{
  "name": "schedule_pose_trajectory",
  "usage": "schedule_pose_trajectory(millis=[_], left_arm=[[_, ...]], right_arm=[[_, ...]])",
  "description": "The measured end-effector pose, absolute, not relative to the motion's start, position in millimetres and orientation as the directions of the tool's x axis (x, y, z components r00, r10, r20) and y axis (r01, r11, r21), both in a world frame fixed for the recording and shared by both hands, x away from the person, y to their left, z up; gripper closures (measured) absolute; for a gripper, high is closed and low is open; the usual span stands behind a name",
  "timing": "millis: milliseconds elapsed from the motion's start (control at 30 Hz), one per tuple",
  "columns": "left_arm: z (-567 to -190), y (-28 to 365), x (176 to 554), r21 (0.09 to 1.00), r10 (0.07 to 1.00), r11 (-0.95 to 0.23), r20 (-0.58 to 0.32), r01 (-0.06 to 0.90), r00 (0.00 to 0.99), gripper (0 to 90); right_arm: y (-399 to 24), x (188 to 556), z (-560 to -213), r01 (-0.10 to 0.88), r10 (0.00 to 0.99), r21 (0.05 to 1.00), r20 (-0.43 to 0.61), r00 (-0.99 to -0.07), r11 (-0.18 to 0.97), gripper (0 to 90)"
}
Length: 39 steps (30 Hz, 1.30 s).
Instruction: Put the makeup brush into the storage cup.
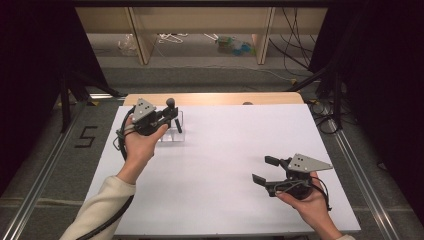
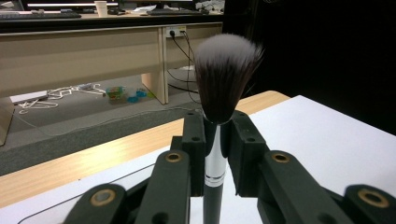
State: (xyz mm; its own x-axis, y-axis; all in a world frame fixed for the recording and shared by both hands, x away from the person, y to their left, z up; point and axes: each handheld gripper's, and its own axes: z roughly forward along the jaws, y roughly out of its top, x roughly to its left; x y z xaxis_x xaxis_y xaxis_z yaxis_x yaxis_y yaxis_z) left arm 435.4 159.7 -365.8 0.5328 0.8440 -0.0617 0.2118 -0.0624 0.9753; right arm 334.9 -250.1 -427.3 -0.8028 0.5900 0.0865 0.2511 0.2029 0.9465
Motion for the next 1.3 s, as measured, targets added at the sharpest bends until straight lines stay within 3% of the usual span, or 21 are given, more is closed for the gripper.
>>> schedule_pose_trajectory(millis=[1300], left_arm=[[-364.0, 160.1, 443.3, 0.977, 0.854, -0.069, -0.045, 0.2, 0.518, 77.7]], right_arm=[[-250.8, 333.5, -426.7, 0.286, 0.594, 0.933, 0.104, -0.798, 0.22, 22.2]])
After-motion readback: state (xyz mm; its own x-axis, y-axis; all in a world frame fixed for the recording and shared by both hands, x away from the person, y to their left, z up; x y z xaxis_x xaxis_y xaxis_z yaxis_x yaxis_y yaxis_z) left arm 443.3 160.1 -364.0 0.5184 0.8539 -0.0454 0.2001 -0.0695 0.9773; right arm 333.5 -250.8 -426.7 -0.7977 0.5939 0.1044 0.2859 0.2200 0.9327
